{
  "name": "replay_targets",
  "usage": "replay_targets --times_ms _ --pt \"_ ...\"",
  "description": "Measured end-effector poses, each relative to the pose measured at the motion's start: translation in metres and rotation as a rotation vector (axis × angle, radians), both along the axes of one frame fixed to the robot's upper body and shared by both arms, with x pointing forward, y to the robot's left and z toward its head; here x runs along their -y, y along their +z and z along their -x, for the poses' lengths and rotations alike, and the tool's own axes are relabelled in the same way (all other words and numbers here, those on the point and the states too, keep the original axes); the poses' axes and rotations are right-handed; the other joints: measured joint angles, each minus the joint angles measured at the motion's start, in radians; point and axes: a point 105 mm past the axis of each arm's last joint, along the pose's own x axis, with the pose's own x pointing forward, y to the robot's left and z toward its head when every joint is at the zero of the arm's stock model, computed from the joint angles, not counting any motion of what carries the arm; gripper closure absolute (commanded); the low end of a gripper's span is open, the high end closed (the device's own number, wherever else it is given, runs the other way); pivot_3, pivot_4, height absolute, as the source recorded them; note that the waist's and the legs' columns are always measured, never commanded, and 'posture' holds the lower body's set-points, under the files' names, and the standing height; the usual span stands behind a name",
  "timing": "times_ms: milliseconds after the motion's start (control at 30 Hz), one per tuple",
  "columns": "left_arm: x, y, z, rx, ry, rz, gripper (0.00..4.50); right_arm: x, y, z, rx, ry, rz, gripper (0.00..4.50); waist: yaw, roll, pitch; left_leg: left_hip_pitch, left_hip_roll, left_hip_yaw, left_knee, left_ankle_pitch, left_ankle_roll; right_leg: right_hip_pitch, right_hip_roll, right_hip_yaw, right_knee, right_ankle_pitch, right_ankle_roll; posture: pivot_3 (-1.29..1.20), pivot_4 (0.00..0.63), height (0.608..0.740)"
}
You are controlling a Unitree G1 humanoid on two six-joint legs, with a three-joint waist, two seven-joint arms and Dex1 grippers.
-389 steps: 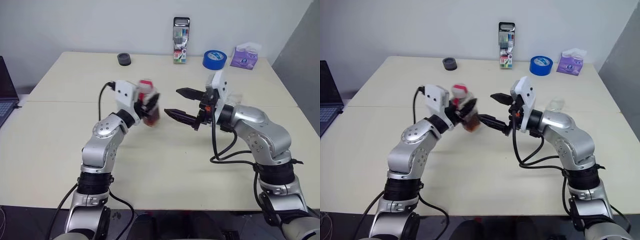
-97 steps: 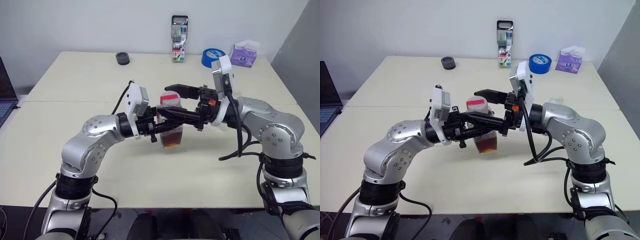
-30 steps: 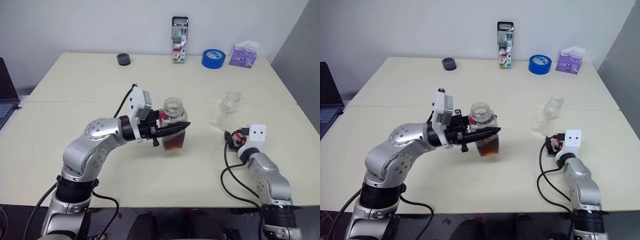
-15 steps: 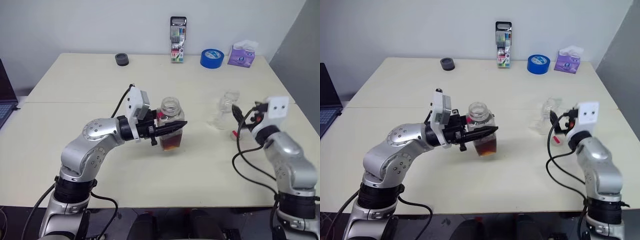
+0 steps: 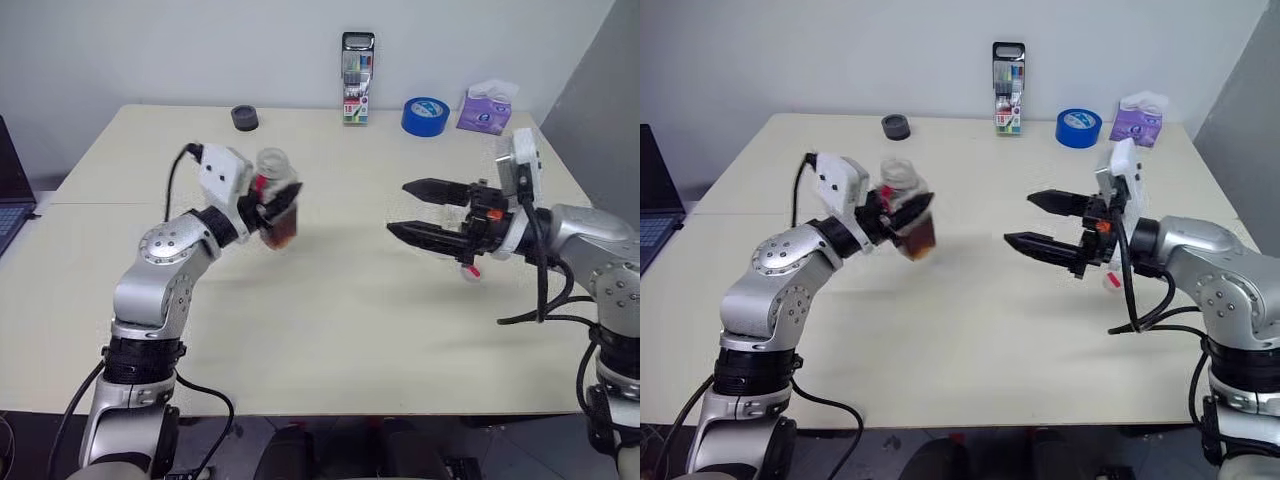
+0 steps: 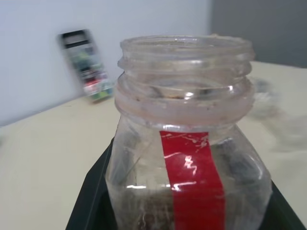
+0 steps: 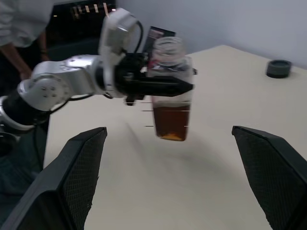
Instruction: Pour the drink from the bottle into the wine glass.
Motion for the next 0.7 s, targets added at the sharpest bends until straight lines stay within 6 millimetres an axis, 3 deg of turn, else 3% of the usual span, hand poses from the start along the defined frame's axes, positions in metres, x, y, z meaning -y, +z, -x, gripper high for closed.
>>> replay_targets --times_ms 233,433,700 --pt "-0.038 -0.011 -0.01 0.028 0.321 0.131 2.7 -0.032 0.017 0.002 0.034 0.127 -0.049 0.04 0.002 0.0 0.0 -0.001 0.0 0.0 0.0 0.0 -0.001 0.0 -0.002 -0.002 -0.001 0.0 0.0 0.0 0.15 0.74" --pt "-0.077 -0.024 -0.01 0.033 0.47 0.203 2.7 -0.037 0.01 -0.006 0.017 0.124 -0.049 0.04 0.004 -0.001 -0.001 -0.001 -0.001 0.0 0.0 0.001 -0.003 0.0 -0.003 -0.002 -0.001 0.0 0.0 0.0 0.15 0.74" --pt "-0.087 -0.042 -0.016 0.011 0.47 0.221 2.7 -0.045 0.005 -0.011 0.017 0.123 -0.067 0.04 0.004 -0.001 -0.001 -0.001 -0.001 0.0 0.0 0.002 -0.003 0.0 -0.003 -0.003 -0.001 0.0 0.0 0.0 0.15 0.74"
